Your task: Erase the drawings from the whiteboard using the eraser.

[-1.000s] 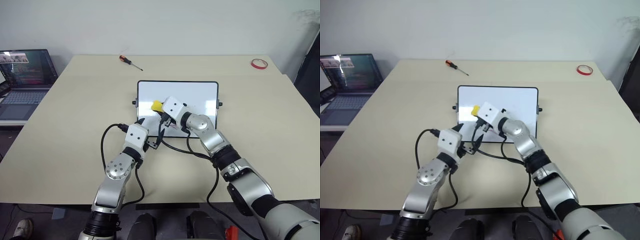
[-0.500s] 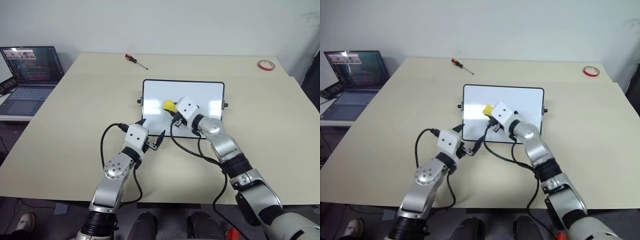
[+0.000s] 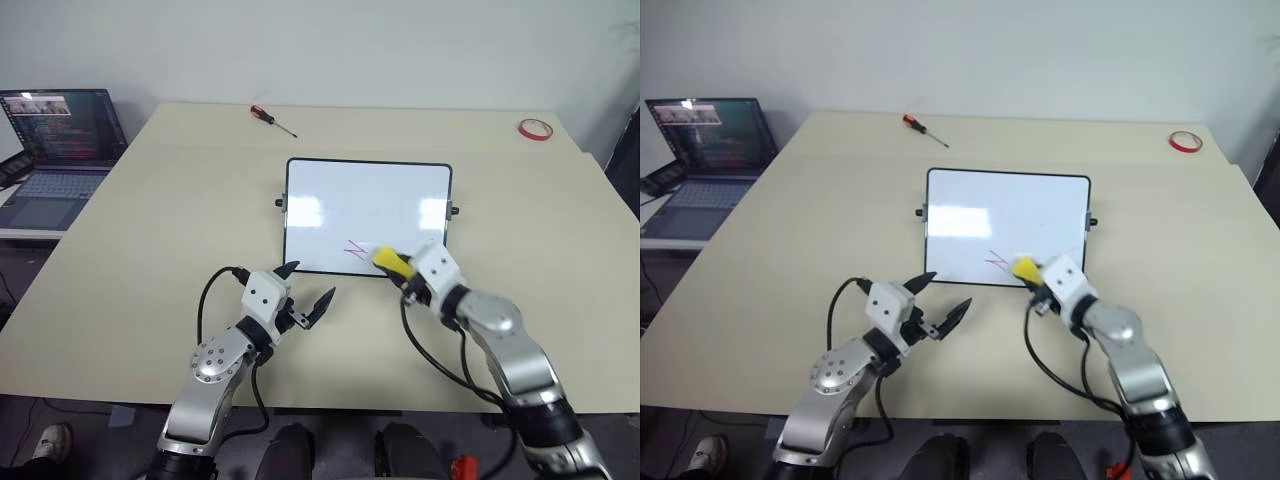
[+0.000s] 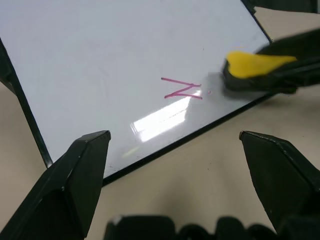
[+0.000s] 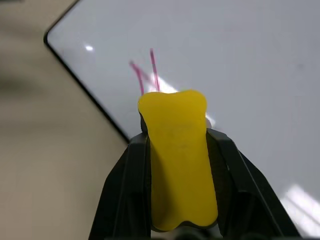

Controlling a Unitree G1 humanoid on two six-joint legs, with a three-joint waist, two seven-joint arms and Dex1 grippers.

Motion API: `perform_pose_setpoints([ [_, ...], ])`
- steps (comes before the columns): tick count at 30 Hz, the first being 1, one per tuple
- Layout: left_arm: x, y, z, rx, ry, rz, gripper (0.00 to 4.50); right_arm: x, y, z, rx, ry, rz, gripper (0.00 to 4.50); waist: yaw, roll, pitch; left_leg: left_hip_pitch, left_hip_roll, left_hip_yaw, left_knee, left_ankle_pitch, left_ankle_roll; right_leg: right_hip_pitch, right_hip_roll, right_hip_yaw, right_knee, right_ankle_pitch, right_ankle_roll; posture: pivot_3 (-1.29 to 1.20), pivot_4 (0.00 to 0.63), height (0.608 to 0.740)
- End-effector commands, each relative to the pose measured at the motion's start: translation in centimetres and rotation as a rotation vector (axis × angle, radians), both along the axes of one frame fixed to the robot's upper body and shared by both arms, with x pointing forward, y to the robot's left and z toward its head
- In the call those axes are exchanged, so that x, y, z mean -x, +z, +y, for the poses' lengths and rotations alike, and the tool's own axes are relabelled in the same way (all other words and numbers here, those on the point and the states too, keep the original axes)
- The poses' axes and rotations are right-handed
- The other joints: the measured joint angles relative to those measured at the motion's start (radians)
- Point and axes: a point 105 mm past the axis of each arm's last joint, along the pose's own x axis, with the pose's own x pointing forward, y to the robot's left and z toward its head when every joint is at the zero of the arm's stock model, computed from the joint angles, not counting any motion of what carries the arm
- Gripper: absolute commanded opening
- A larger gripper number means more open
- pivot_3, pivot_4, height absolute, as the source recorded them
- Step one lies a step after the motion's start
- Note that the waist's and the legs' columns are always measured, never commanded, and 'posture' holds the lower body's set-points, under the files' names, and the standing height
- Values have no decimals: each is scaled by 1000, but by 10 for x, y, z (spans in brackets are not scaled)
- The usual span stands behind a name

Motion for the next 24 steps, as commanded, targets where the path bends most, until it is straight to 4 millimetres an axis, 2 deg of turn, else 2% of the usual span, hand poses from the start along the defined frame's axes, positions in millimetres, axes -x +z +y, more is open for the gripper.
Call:
perform_pose_setpoints([
  [1, 1, 16, 1, 19, -22, -59, 4500, 16, 15, -12, -22, -27, -45, 1188, -1, 0, 0, 0, 0, 0, 0, 0, 0, 0, 0, 0, 0, 0, 0, 0, 150, 740],
  [7, -7, 19, 5, 6, -17, -73, 4500, 13, 20, -13, -24, -52, -66, 1188, -14, 0, 1, 3, 2, 3, 0, 0, 0, 1, 2, 0, 1, 0, 0, 0, 150, 740],
  [16, -4, 17, 3, 9, -21, -69, 4500, 7, 26, -12, -20, -47, -91, 1188, -4, 0, 1, 1, 1, 3, 0, 0, 0, 0, 1, 0, 0, 0, 0, 0, 150, 740],
  [24, -9, 17, 12, -24, 24, -85, 4500, -15, 47, 10, -16, -14, -252, 1188, -7, 0, 1, 2, 1, 3, 0, 0, 0, 0, 1, 0, 1, 0, 0, 0, 150, 740],
])
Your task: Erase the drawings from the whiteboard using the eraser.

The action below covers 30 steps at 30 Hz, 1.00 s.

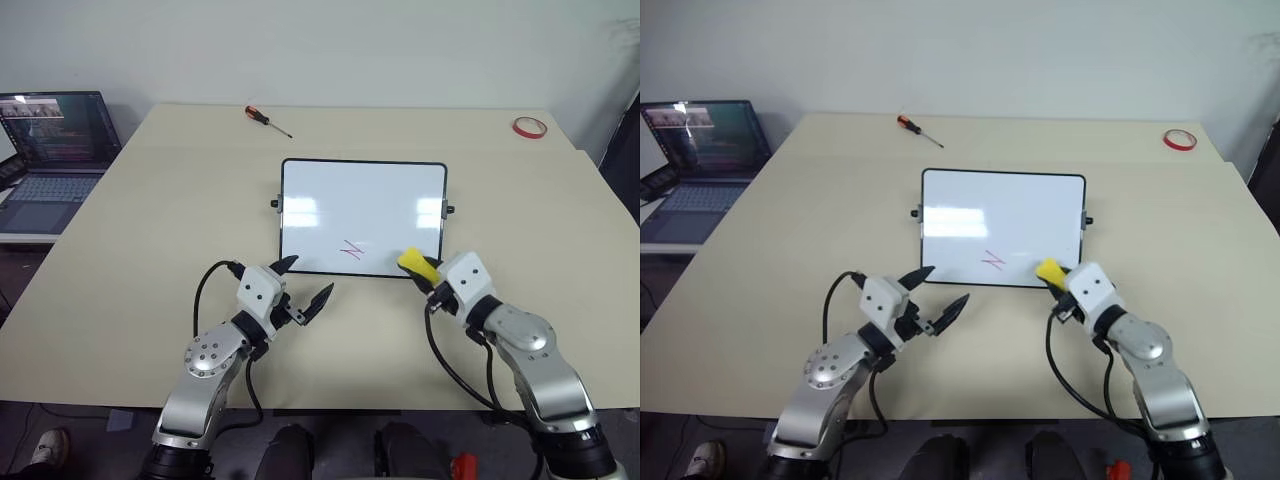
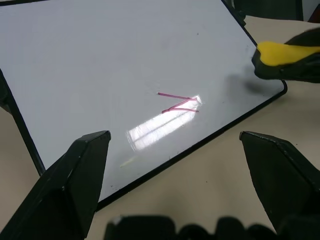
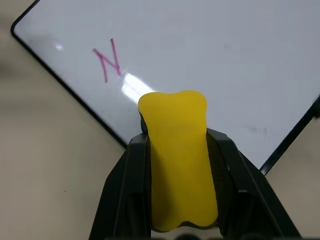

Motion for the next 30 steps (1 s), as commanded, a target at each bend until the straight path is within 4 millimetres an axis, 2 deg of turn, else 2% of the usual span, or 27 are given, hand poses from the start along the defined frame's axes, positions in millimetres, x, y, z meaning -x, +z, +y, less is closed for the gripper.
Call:
perform_pose_setpoints([
  [1, -4, 8, 7, -7, 27, -45, 4500, -13, 17, 23, -5, 43, -125, 1188, 0, 0, 0, 0, 0, 0, 0, 0, 0, 0, 0, 0, 0, 0, 0, 0, 150, 740],
  [6, -3, 7, 7, -10, 27, -41, 4500, -40, 24, 53, -56, 81, -207, 1188, -2, 0, 0, 0, 0, 1, 0, 0, 0, -1, 0, 0, 1, 0, 0, 0, 150, 740],
  [11, -3, 10, 5, -9, 26, -47, 4500, -56, 24, 62, -51, 82, -222, 1188, 5, 0, 0, -1, 0, 0, 0, 0, 0, -1, -1, -1, 0, 0, 0, 0, 150, 740],
  [14, -4, 13, 4, -4, 35, -56, 4500, -67, 13, 59, 9, 46, -178, 1188, 2, 0, 0, -1, 0, 1, 1, 0, 0, -1, -1, -1, 0, 0, 0, 0, 150, 740],
  [16, -4, 15, 5, -1, 43, -61, 4500, -67, 8, 56, 42, 47, -181, 1188, 2, 0, 0, 0, 0, 1, 1, 0, 0, -1, -1, -1, 1, 0, 0, 0, 150, 740],
  [20, -3, 16, 5, 0, 52, -63, 4500, -62, -13, 55, 89, 60, -107, 1188, 2, -1, -1, 0, 0, 1, 1, 0, 0, -1, -1, -1, 2, 0, 0, 0, 150, 740],
  [30, -9, 19, 10, -13, 66, -75, 4500, -23, -41, 90, 14, 217, 7, 1188, -1, -1, -1, 3, 0, 2, 3, 0, 0, 0, 0, 1, 8, 0, 0, 0, 150, 740],
])
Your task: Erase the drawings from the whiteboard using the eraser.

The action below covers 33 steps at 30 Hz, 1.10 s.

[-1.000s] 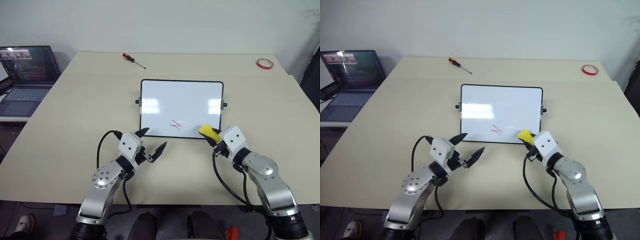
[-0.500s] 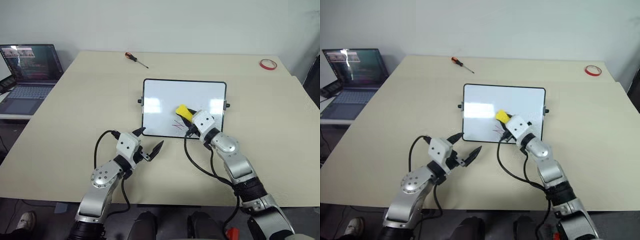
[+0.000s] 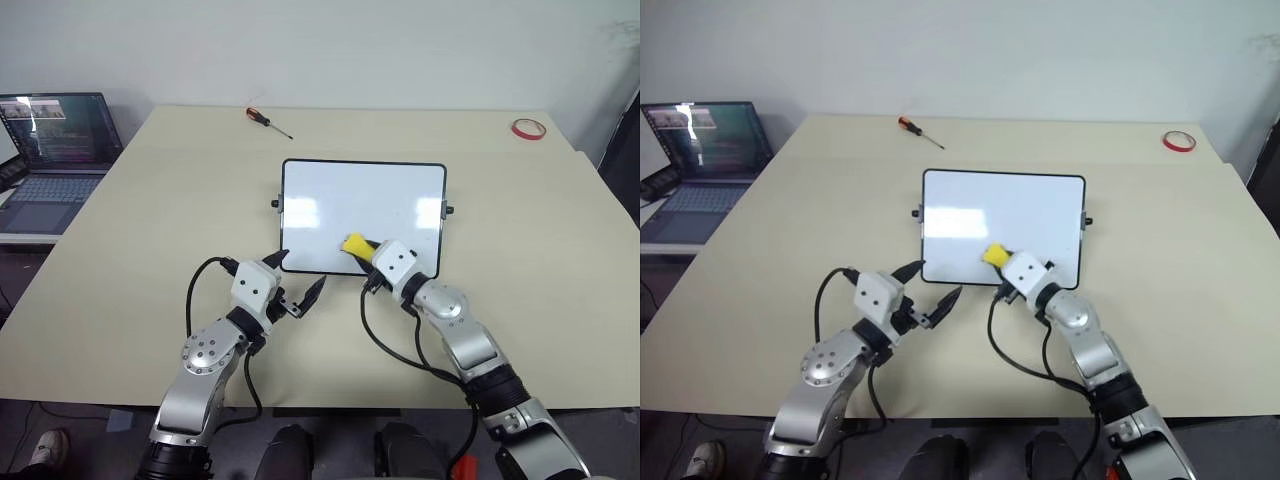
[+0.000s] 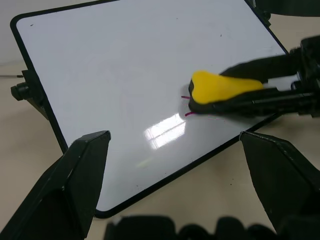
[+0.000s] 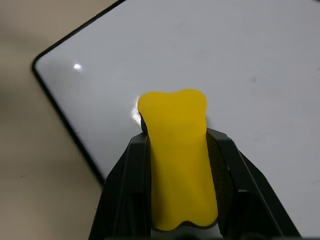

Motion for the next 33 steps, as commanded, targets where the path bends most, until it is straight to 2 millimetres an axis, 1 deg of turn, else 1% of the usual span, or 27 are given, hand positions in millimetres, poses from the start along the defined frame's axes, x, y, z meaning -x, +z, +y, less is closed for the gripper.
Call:
perform_pose_setpoints([
  [1, -3, 12, 4, -11, 4, -50, 4500, 11, -9, 10, 8, 53, 38, 1188, 0, 0, 0, 0, 0, 0, 0, 0, 0, 0, 0, 0, 0, 0, 0, 0, 150, 740],
  [3, -5, 12, 6, -14, 12, -50, 4500, 13, -12, 9, 16, 61, 48, 1188, 0, 0, 0, 0, 0, 0, 0, 0, 0, 0, 0, 0, 1, 0, 0, 0, 150, 740],
  [7, -5, 11, 6, -16, 9, -46, 4500, 6, -5, 1, 27, 33, 13, 1188, 1, 0, 0, 0, 0, 0, 0, 0, 0, 0, 0, 0, 1, 0, 0, 0, 150, 740],
  [11, -4, 9, -1, -2, -8, -42, 4500, -19, 26, -15, -7, -87, -119, 1188, 1, 0, 0, 0, 0, 0, 1, 0, 0, 0, 0, 0, 1, 0, 0, 0, 150, 740],
  [14, -5, 9, -4, 2, -15, -42, 4500, -33, 44, -18, -38, -144, -187, 1188, 1, 0, 0, 0, 0, 0, 1, 0, 0, 0, 0, 0, 2, 0, 0, 0, 150, 740],
  [16, -6, 10, -5, 3, -17, -43, 4500, -38, 50, -17, -47, -164, -210, 1188, 1, 0, 0, 0, 0, 0, 1, 0, 0, -1, 0, 0, 2, 0, 0, 0, 150, 740],
  [18, -6, 10, -5, 3, -18, -44, 4500, -40, 49, -16, -48, -167, -208, 1188, 0, 0, 0, 0, 0, 0, 0, 0, 0, -1, 0, 0, 2, 0, 0, 0, 150, 740],
  [21, -5, 10, -4, 2, -19, -44, 4500, -38, 47, -10, -43, -142, -204, 1188, -2, 0, 0, -1, 0, 1, 0, 0, 0, -2, 0, 1, 1, 0, 0, 0, 150, 740],
  [25, -5, 10, -3, -1, -16, -45, 4500, -20, 28, 2, -27, -37, -133, 1188, -1, 0, 0, 0, 0, 1, 0, 0, 0, -1, 0, 1, 2, 0, 0, 0, 150, 740],
  [28, -5, 10, -3, -3, -17, -46, 4500, -7, 13, 10, 21, 41, -90, 1188, -2, 0, 0, 0, 0, 1, 0, 0, 0, -1, 0, 1, 1, 0, 0, 0, 150, 740],
  [31, -5, 11, -3, -6, -18, -46, 4500, -2, 6, 12, 37, 63, -58, 1188, -2, 0, 0, 0, 0, 1, 0, 0, 0, -1, 0, 1, 2, 0, 0, 0, 150, 740],
  [33, -5, 10, -3, -9, -21, -44, 4500, -3, 5, 12, 37, 63, -46, 1188, -2, 0, 0, 0, 0, 1, 1, 0, 0, -1, 0, 1, 2, 0, 0, 0, 150, 740],
])
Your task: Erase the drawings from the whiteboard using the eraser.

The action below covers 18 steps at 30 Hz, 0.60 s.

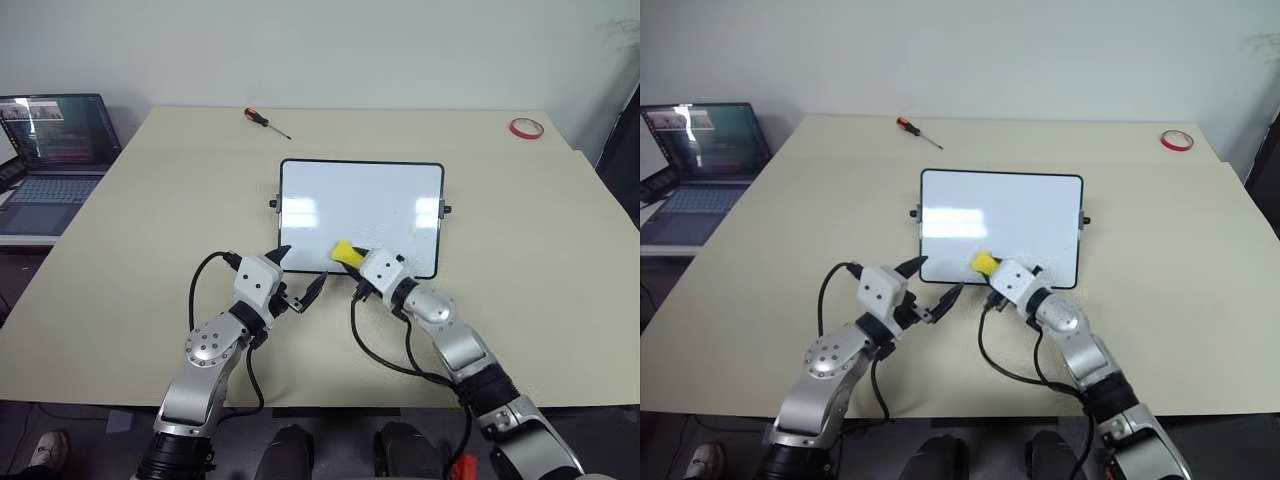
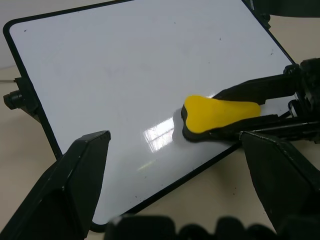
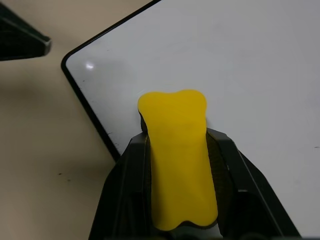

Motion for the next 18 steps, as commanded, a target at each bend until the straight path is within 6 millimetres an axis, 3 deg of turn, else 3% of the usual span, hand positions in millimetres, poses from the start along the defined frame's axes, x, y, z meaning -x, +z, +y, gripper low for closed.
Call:
perform_pose_setpoints([
  [1, 2, 10, -2, -6, -17, -46, 4500, 0, 7, 2, -2, 11, -3, 1188, 0, 0, 0, 0, 0, 0, 0, 0, 0, 0, 0, 0, 0, 0, 0, 0, 150, 740],
  [8, 3, 9, -3, -7, -24, -42, 4500, -15, 17, -11, -12, -71, -45, 1188, 1, 0, 0, 0, 0, 0, 0, 0, 0, 0, 0, 0, 1, 0, 0, 0, 150, 740],
  [13, 4, 8, -4, -8, -30, -37, 4500, -40, 31, -54, -5, -323, -125, 1188, 5, 0, 0, 0, 0, 0, 0, 0, 0, 0, 0, 0, 1, 0, 0, 0, 150, 740],
  [18, 2, 8, -7, -10, -44, -37, 4500, -34, 24, -54, 16, -307, -114, 1188, 7, -1, -1, 1, -1, -1, 1, 0, 0, 2, 0, -1, 1, 0, 0, 0, 150, 740],
])
